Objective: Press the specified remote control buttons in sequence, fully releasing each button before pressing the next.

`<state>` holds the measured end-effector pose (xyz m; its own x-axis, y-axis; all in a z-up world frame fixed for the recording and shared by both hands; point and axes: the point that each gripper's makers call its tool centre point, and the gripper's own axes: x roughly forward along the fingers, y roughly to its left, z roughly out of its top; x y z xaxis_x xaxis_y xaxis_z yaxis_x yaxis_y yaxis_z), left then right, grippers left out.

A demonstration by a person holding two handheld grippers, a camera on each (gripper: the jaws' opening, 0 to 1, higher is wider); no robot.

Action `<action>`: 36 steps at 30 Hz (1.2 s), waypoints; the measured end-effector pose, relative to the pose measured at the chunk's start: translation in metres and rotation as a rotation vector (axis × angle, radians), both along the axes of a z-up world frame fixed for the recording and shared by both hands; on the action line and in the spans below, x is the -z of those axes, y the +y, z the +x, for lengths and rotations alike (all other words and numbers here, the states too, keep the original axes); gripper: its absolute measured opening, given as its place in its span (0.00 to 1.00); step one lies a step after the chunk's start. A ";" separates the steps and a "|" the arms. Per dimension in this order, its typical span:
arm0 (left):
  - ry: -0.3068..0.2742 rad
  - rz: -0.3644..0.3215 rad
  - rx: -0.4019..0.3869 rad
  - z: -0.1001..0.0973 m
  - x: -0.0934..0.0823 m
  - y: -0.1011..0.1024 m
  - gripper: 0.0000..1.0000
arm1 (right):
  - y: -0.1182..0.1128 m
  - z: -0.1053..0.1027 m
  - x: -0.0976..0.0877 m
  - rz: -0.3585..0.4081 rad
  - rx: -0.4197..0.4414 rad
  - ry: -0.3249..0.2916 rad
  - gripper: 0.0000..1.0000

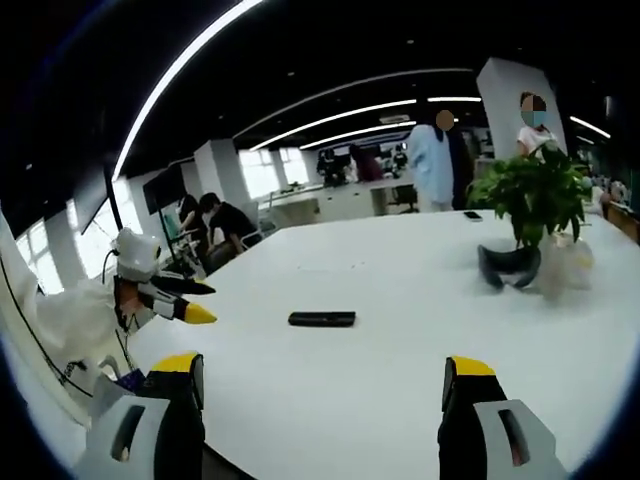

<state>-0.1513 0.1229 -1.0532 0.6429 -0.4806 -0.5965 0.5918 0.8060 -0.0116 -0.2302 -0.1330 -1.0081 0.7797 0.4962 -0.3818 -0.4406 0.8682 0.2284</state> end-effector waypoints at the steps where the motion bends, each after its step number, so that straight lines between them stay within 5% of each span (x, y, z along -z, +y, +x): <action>1: -0.008 -0.002 -0.002 -0.003 -0.002 0.000 0.71 | -0.001 0.000 -0.001 -0.002 0.000 -0.002 0.99; 22: -0.066 -0.125 -0.144 -0.060 -0.015 0.003 0.98 | -0.017 -0.014 -0.006 0.007 0.032 -0.026 0.99; 36: -0.093 -0.142 -0.169 -0.077 -0.019 -0.002 1.00 | -0.022 -0.020 0.004 -0.015 0.039 -0.014 0.99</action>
<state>-0.2279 0.1211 -1.0344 0.7706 -0.4358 -0.4650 0.4520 0.8881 -0.0834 -0.2502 -0.1546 -1.0120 0.8038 0.4594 -0.3779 -0.4093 0.8881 0.2090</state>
